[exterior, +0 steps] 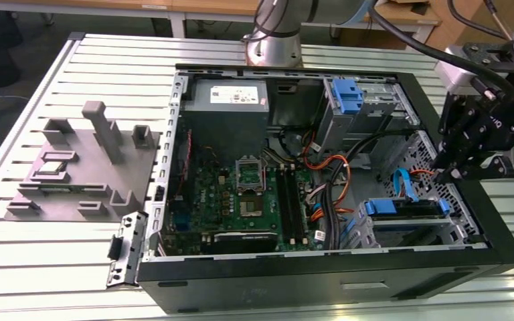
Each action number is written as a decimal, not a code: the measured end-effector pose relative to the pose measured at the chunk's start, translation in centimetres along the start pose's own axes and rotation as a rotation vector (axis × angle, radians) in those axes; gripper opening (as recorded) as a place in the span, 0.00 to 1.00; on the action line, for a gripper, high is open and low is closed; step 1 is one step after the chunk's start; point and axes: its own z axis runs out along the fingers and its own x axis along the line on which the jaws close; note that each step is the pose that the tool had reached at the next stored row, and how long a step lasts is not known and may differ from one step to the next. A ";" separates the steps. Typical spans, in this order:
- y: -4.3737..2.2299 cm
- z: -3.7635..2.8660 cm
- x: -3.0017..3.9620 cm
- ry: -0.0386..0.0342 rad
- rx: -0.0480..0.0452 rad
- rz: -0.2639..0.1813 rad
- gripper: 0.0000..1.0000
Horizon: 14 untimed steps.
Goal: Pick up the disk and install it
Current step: 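Insert the second disk wire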
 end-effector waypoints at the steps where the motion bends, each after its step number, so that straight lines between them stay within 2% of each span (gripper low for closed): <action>1: 0.00 0.08 -0.06 0.0015 -0.0004 0.000 0.31; 3: 0.00 0.14 -0.08 0.0035 -0.0011 0.000 0.31; 10: 0.00 0.13 -0.09 0.0039 -0.0012 0.000 0.29; 11: 0.00 0.13 -0.09 0.0041 -0.0011 0.000 0.22; 14: 0.02 0.13 -0.08 0.0042 -0.0011 0.000 0.22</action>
